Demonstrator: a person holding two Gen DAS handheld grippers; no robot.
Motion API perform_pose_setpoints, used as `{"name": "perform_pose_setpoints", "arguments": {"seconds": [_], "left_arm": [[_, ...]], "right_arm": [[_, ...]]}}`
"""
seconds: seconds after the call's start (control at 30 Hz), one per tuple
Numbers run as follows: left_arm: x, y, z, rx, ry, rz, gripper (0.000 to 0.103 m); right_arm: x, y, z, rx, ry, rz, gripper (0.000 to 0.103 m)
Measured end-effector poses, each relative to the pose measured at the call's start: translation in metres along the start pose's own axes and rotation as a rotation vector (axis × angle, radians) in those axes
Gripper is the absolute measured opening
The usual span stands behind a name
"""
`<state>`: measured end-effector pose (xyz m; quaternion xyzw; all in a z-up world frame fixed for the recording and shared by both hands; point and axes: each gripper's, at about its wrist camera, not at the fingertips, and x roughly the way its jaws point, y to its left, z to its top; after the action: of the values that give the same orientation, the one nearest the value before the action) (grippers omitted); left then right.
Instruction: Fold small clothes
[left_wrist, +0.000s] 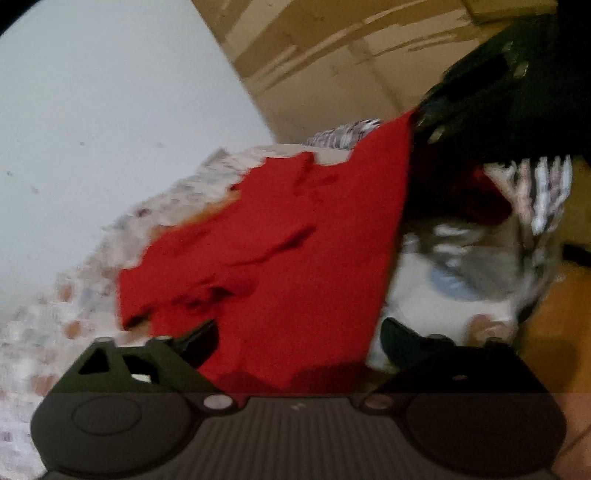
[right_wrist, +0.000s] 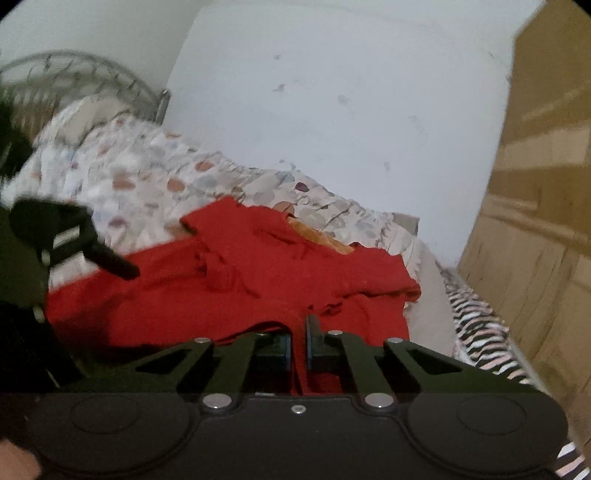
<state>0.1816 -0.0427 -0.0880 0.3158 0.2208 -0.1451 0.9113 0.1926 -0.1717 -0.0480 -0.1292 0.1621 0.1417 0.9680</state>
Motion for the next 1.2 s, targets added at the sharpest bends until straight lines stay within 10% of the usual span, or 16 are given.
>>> {"name": "perform_pose_setpoints", "arguments": {"seconds": [0.1, 0.27, 0.43, 0.73, 1.2], "left_arm": [[0.005, 0.006, -0.006, 0.061, 0.055, 0.148, 0.085], [-0.004, 0.036, -0.021, 0.056, 0.120, 0.194, 0.077], [-0.013, 0.058, -0.023, 0.017, 0.137, 0.065, 0.035], [-0.024, 0.058, -0.030, 0.016, 0.145, 0.021, 0.012], [-0.096, 0.053, -0.009, -0.005, -0.072, 0.136, 0.003]], "right_arm": [[0.000, -0.007, 0.006, 0.043, 0.004, 0.009, 0.006], [-0.005, -0.006, 0.001, 0.028, 0.007, 0.008, 0.006], [-0.009, 0.011, -0.020, -0.087, 0.003, -0.033, 0.010], [-0.002, 0.062, -0.110, -0.606, 0.005, -0.250, 0.041], [-0.038, 0.032, -0.058, -0.453, -0.065, -0.303, 0.010]]}}
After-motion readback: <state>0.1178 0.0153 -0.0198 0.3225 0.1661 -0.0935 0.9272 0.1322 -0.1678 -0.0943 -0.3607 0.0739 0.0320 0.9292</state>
